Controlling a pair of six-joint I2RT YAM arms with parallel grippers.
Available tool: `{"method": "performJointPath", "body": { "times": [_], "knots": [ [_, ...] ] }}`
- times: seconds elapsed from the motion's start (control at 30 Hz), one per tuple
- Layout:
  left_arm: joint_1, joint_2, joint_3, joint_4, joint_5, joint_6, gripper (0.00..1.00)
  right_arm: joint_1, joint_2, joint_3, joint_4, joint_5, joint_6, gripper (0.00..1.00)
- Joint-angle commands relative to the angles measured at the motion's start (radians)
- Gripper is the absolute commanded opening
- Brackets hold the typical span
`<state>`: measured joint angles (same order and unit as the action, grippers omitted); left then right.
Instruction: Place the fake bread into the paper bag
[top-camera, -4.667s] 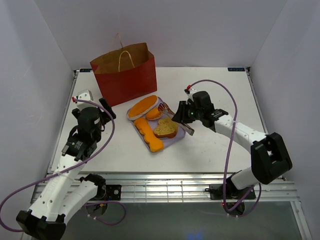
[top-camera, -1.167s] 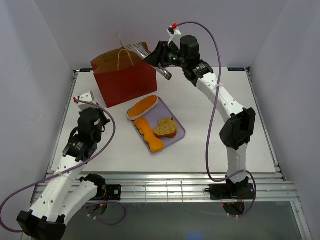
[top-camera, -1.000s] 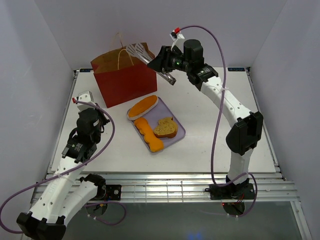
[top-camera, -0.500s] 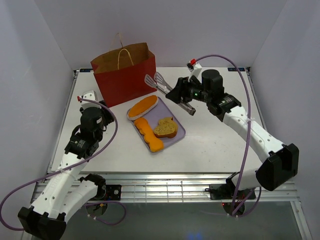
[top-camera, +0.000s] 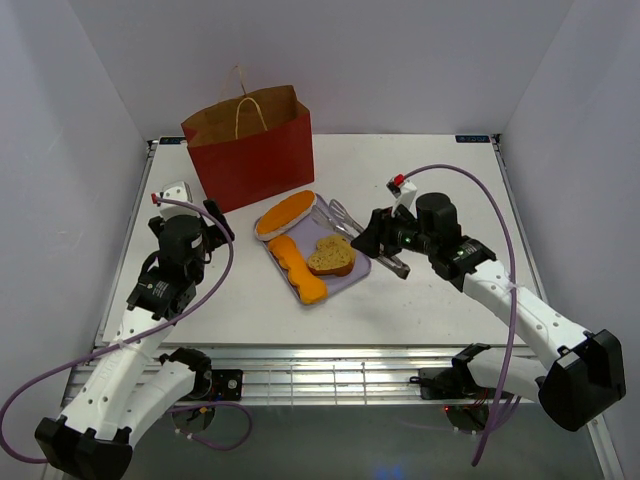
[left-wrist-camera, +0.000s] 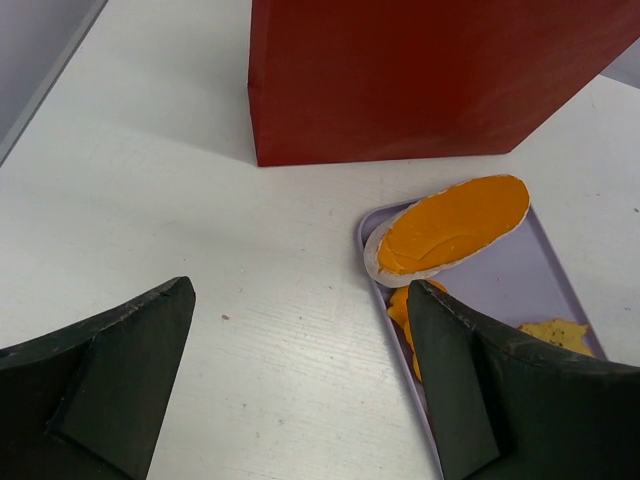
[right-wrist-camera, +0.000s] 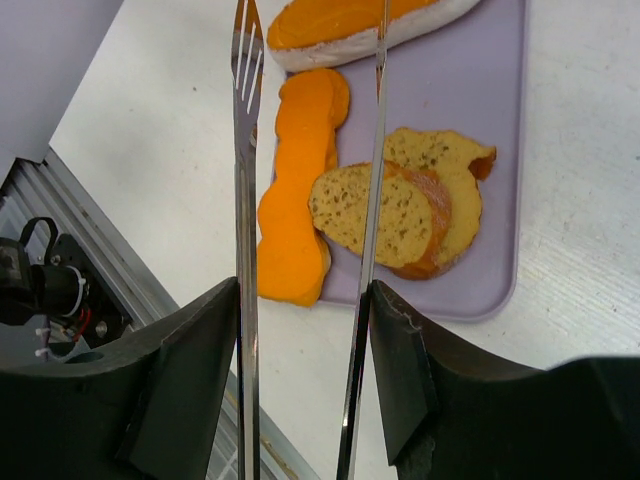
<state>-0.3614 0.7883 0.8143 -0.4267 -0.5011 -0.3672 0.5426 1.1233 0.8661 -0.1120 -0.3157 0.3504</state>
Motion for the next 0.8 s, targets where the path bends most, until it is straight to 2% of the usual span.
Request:
{"method": "performJointPath", "body": {
  "times": [0.0, 0.27, 0.4, 0.6, 0.77],
  "knots": [
    [0.007, -0.017, 0.028, -0.009, -0.019, -0.009, 0.98, -0.003, -0.048, -0.042, 0.063, 0.003, -0.011, 0.59],
    [0.007, -0.011, 0.029, -0.014, -0.040, -0.018, 0.98, -0.001, -0.049, -0.085, 0.083, -0.026, -0.011, 0.57],
    [0.009, -0.003, 0.036, -0.021, -0.050, -0.022, 0.98, 0.037, -0.028, -0.127, 0.122, -0.066, -0.021, 0.58],
    [0.009, -0.001, 0.036, -0.024, -0.047, -0.030, 0.98, 0.131, 0.003, -0.145, 0.115, -0.020, -0.044, 0.58],
    [0.009, -0.009, 0.036, -0.024, -0.007, -0.026, 0.98, 0.161, -0.034, -0.188, 0.083, 0.027, -0.045, 0.58]
  ]
}}
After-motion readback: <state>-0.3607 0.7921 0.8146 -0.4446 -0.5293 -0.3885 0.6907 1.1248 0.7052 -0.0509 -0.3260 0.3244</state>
